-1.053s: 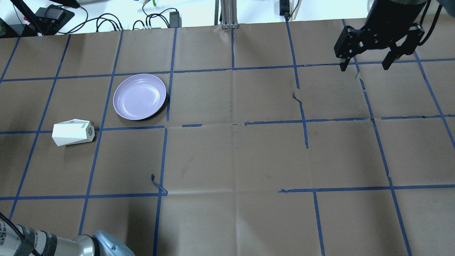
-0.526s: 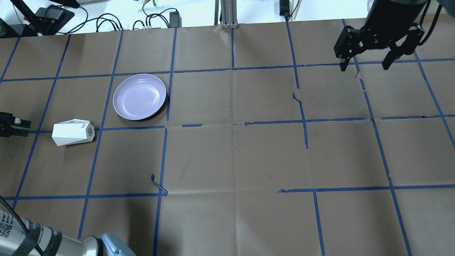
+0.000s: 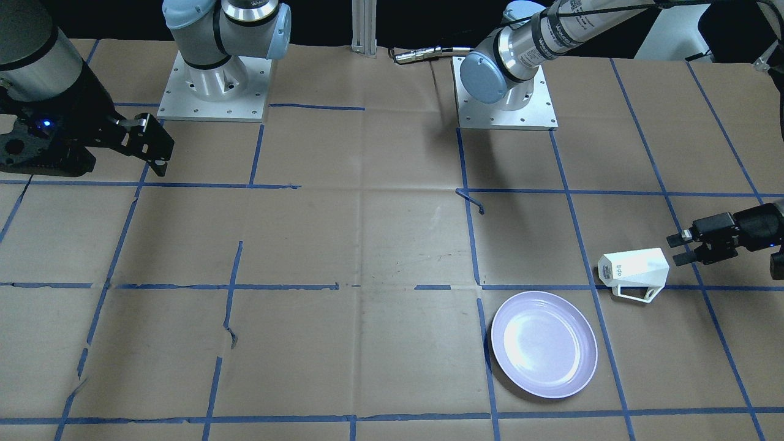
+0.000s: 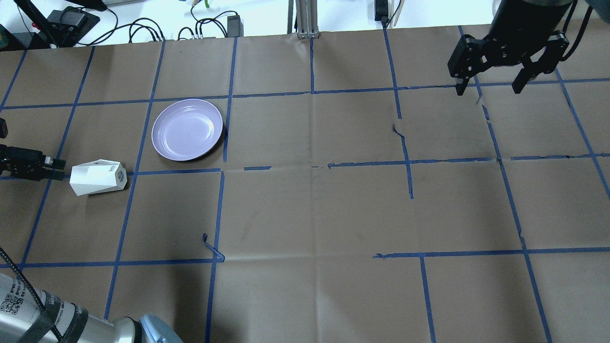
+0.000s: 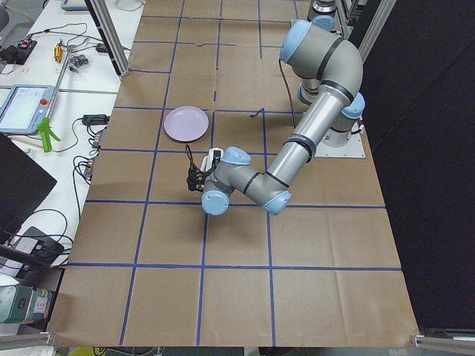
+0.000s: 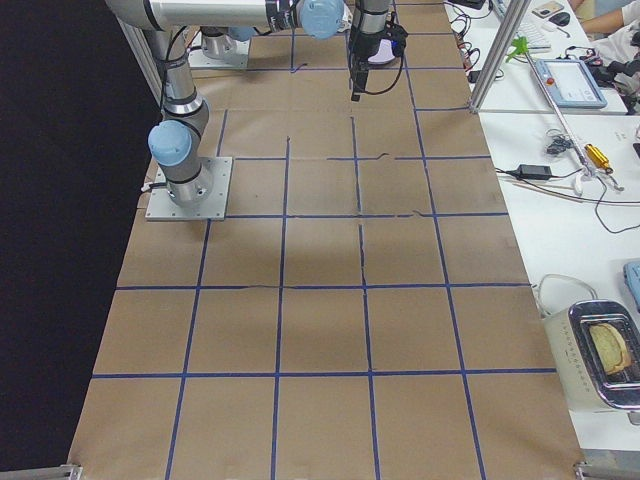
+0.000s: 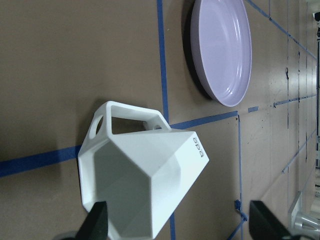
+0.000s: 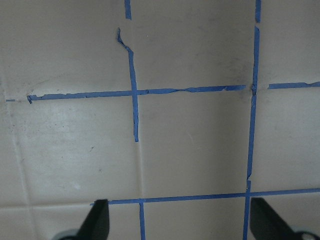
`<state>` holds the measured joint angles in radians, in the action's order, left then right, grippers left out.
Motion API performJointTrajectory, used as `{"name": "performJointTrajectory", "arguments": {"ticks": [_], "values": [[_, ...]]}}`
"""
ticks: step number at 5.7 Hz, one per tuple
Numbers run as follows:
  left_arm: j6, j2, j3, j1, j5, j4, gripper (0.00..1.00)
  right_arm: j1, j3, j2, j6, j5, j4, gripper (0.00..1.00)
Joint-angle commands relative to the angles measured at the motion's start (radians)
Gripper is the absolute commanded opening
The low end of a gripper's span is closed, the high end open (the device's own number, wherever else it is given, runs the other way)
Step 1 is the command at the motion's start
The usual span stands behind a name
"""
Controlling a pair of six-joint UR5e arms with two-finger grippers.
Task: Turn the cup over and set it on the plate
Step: 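Close the left gripper on the white cup's open end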
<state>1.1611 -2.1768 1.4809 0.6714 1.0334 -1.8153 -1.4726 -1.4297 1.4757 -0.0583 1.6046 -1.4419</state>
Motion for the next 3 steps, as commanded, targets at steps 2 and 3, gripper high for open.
{"name": "performJointTrajectory", "arguments": {"ticks": [2,3], "values": [[0.024,-0.029,0.005,0.033,-0.006,-0.009,0.79,0.000,0.000,0.000,0.000,0.000,0.000,1.00],[0.028,-0.029,0.007,0.057,-0.007,-0.013,0.64,0.000,0.000,0.000,0.000,0.000,0.000,1.00]]}}
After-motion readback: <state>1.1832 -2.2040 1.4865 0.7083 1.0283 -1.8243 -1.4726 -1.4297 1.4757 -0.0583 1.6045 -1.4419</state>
